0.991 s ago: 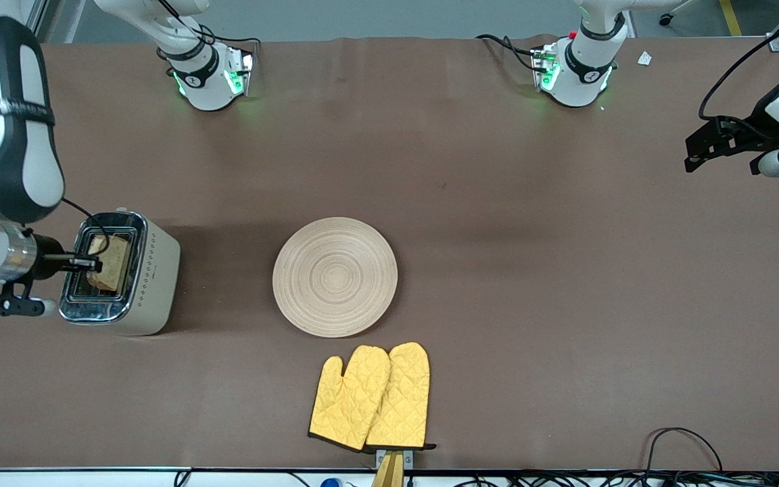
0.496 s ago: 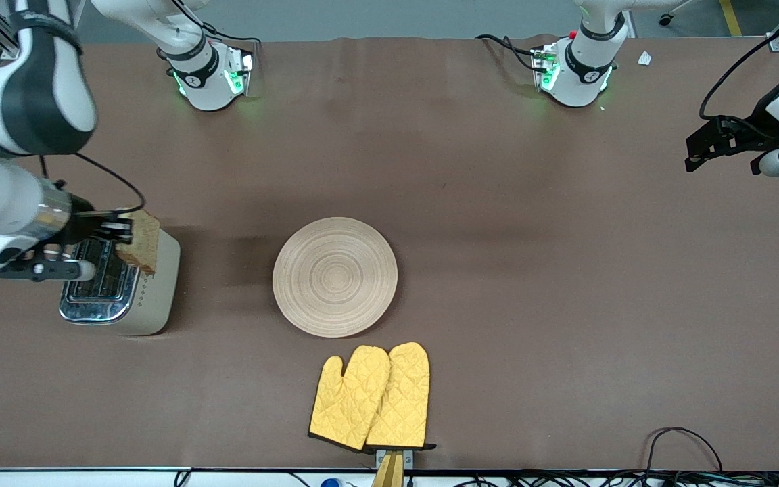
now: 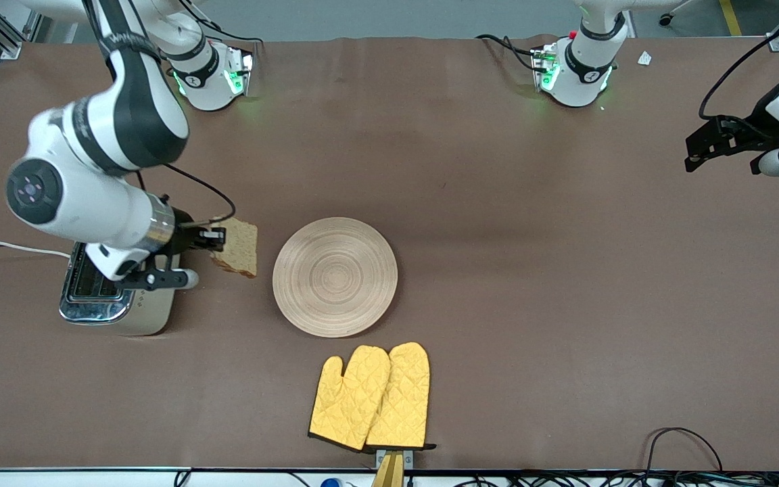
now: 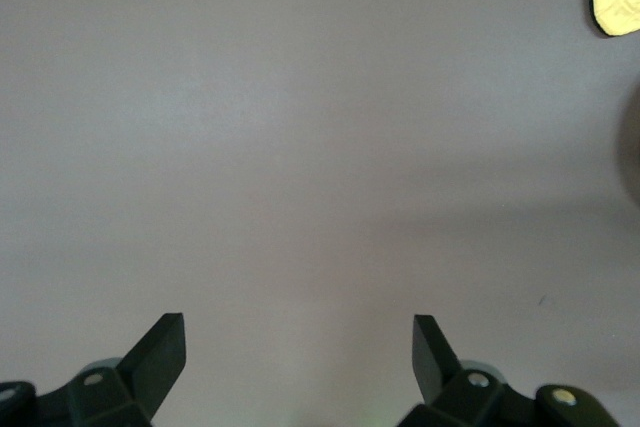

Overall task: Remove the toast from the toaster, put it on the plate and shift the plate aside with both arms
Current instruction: 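Carry the bread to the wooden plate and release it with the right gripper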

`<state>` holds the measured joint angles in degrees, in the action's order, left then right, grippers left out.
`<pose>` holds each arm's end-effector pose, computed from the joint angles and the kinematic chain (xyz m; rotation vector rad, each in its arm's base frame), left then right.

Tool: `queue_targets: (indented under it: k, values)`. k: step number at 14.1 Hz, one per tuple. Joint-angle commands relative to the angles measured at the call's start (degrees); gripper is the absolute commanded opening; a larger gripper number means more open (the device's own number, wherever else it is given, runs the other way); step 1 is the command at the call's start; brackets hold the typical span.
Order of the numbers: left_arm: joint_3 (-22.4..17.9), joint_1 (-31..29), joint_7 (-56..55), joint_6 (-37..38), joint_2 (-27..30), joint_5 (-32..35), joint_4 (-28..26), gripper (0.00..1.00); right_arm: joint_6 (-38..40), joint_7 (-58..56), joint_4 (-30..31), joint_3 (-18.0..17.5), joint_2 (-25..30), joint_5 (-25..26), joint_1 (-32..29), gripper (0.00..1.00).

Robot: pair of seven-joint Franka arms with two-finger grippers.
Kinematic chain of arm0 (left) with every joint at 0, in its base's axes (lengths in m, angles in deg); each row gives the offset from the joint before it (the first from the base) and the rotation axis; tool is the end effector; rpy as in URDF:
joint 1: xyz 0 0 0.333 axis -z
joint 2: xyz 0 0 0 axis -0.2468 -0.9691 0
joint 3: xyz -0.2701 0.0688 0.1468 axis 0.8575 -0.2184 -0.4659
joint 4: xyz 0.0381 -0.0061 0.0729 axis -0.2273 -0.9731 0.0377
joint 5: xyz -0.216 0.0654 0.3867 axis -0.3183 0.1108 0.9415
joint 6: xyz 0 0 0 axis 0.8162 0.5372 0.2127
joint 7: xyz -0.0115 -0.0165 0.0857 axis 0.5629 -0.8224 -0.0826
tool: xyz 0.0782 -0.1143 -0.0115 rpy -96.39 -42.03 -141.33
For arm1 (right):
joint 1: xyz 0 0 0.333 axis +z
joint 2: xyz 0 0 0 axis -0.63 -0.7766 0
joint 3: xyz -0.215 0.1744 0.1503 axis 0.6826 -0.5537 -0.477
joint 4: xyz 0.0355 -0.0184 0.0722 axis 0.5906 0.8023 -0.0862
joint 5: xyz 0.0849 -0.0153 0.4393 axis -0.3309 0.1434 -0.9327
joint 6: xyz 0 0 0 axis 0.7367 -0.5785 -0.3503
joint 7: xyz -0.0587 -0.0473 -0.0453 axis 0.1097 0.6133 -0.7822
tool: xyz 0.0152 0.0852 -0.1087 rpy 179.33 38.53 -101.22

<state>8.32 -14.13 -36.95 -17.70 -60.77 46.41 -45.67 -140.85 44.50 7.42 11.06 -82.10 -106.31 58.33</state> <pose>0.5954 -0.0616 0.6184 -3.1222 0.1229 -0.0152 0.6699 0.2051 0.3808 -2.9225 0.0416 0.2667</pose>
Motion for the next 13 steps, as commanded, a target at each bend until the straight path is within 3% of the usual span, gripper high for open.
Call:
queue_targets:
  k: [1, 6, 8, 9, 11, 13]
  values:
    - [0.18, 0.02, -0.01, 0.23, -0.06, 0.19, 0.67, 1.00, -4.55, 1.60, 1.65, 0.46, -2.95, -8.37, 1.19, 0.04]
    - [0.18, -0.25, 0.86, 0.50, -0.32, 0.46, 0.59, 1.00, -10.18, 1.52, 2.72, 0.46, -10.07, -26.38, 4.01, 0.05]
    - [0.18, -0.16, 0.52, 0.32, -0.50, 0.54, 0.67, 1.00, -11.25, 0.74, 2.98, 0.46, -12.71, -34.03, 4.27, 0.11]
    - [0.18, -0.07, 0.34, 0.23, -0.50, 0.63, 0.67, 1.00, -11.16, 0.73, 2.98, 0.46, -13.41, -35.20, 4.01, 0.29]
    - [0.18, -0.16, 0.25, 0.06, -0.58, 0.46, 0.67, 1.00, -10.90, 0.38, 3.07, 0.72, -13.51, -34.78, 3.13, 1.00]
    - [0.18, -0.16, 0.25, -0.03, -0.58, 0.28, 0.76, 1.00, -10.90, -0.32, 2.72, 1.68, -13.25, -32.33, 2.69, 1.00]
